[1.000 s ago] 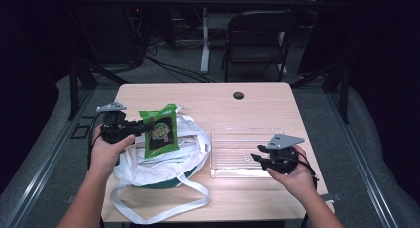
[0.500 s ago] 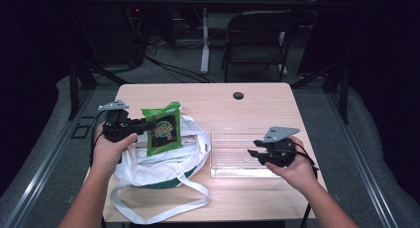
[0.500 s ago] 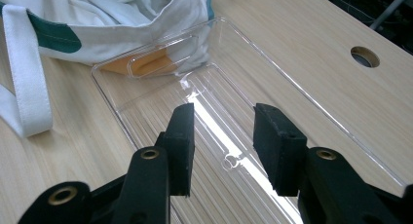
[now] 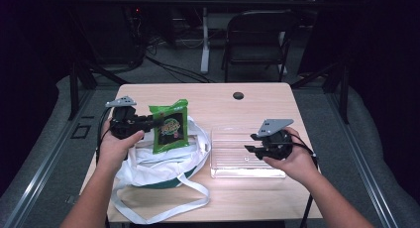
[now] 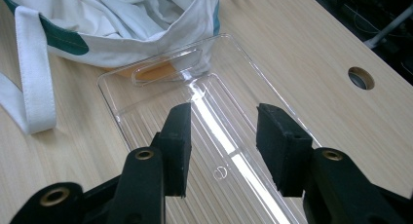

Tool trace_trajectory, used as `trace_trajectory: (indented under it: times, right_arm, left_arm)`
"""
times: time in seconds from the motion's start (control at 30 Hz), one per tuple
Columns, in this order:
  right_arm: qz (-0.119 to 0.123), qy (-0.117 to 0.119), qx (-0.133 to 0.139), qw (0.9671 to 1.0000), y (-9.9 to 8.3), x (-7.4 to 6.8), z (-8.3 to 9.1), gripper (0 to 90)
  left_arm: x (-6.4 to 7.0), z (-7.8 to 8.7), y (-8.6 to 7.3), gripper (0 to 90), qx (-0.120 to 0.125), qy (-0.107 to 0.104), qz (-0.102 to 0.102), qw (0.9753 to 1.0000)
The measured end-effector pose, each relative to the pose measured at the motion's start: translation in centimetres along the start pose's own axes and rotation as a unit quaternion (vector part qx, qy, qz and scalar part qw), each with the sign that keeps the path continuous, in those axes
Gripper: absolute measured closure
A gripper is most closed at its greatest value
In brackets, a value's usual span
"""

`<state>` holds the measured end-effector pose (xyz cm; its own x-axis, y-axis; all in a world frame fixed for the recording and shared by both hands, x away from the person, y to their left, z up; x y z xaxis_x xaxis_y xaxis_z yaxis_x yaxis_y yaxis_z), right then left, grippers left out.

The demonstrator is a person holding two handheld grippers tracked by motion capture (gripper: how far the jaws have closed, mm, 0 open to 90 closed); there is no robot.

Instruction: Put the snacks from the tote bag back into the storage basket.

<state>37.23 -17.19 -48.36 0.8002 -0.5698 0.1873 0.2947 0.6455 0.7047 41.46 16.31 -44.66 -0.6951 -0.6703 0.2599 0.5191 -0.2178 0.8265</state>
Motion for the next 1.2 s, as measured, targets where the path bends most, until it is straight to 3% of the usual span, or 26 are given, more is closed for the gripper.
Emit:
trace_trajectory:
  times: [0.2, 0.37, 1.2]
  right_arm:
    - [0.01, 0.005, -0.004, 0.9999, 0.8, 0.0, 0.2, 57.3]
    - [0.032, 0.009, -0.014, 0.9993, 1.8, 0.3, 0.7, 58.3]
    - [0.062, 0.025, -0.018, 0.9976, 4.9, 1.4, 1.7, 58.1]
  left_arm:
    - [0.7, -0.4, 0.5, 72.7, -0.001, -0.008, -0.007, 0.9999]
    - [1.4, -0.8, 1.0, 72.7, -0.003, -0.014, -0.02, 0.9997]
    - [4.1, -3.2, 2.2, 72.7, -0.011, -0.044, -0.047, 0.9979]
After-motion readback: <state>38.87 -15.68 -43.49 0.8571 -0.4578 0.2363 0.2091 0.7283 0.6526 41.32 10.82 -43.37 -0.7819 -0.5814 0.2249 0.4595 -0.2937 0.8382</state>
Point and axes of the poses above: each handheld gripper's, and its own axes: z roughly backward along the jaws, y roughly out of its top, x roughly to its right, the point moved 7 cm from there along -z, roughly forward along the jaws, and after that the axes turned 1 degree about -y, right-handed, at the moved point
